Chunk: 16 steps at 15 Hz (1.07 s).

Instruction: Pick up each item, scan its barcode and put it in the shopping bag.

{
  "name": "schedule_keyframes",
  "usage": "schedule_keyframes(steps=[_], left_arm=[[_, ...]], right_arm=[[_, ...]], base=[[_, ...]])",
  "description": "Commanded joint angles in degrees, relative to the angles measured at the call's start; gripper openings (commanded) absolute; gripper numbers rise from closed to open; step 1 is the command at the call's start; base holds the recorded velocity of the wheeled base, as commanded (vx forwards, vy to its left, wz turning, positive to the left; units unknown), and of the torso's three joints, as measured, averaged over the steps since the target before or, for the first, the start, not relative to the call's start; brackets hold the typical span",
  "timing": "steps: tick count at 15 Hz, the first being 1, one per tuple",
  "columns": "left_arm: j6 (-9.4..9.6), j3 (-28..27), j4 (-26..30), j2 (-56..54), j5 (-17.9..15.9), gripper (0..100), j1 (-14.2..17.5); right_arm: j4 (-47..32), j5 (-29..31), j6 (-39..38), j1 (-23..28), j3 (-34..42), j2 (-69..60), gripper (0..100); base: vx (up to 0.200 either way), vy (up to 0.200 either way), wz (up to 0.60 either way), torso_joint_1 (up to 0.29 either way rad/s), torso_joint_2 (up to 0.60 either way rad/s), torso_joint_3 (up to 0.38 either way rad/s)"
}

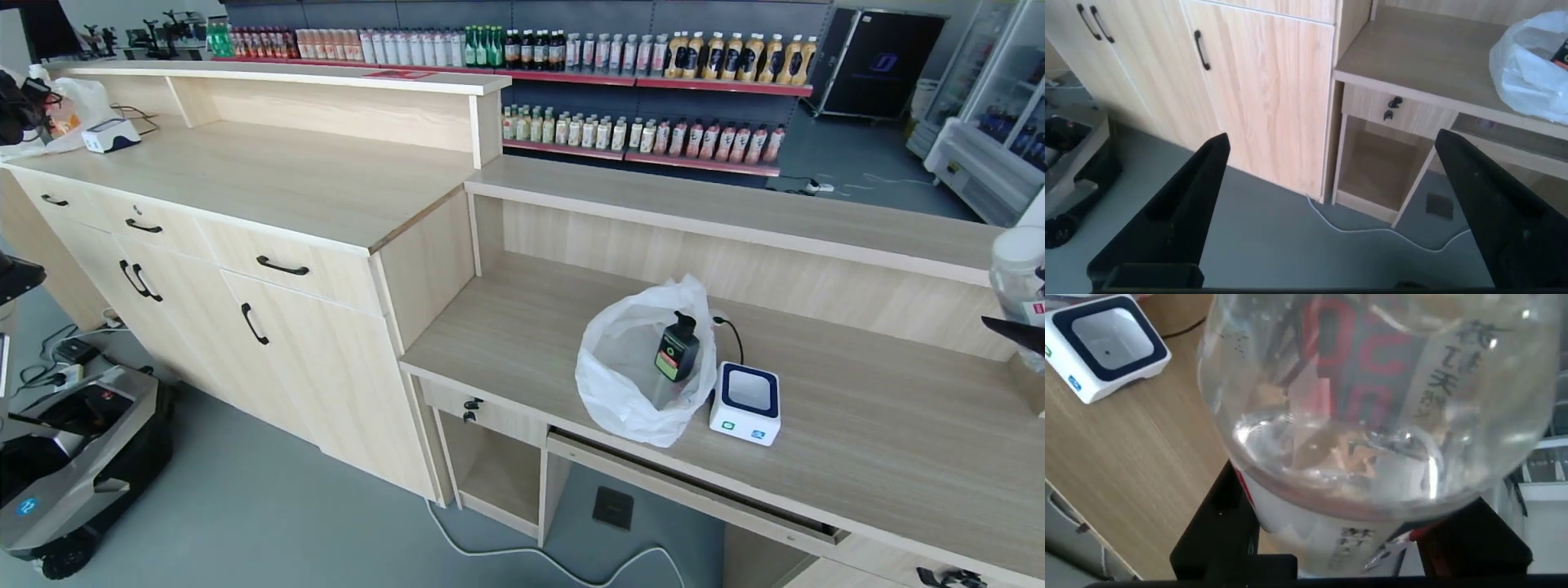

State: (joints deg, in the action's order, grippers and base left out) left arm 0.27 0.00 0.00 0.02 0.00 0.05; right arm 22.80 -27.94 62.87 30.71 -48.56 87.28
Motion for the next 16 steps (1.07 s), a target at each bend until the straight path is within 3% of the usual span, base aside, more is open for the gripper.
schedule_keyframes(steps=[1,5,12,16], left_arm=[[0.0,0.0,0.0,0.0,0.0,100,0.0],[0.0,0.0,0.0,0.0,0.0,100,0.0],[0.0,0.0,0.0,0.0,0.0,100,0.0],[0.0,0.0,0.0,0.0,0.0,100,0.0]], right_arm=[[0.2,-0.1,0.1,-0.9,-0.8,3.4,0],[8.5,-3.5,-0.4,-5.0,-2.2,11.7,0],[8.8,-16.3,8.6,-7.5,-4.7,20.1,0],[8.8,-17.1,11.0,-8.5,-4.9,22.9,0]], base=[[0.0,0.0,0.0,0.0,0.0,0.0],[0.0,0.0,0.0,0.0,0.0,0.0],[0.0,0.0,0.0,0.0,0.0,0.0],[0.0,0.0,0.0,0.0,0.0,0.0]])
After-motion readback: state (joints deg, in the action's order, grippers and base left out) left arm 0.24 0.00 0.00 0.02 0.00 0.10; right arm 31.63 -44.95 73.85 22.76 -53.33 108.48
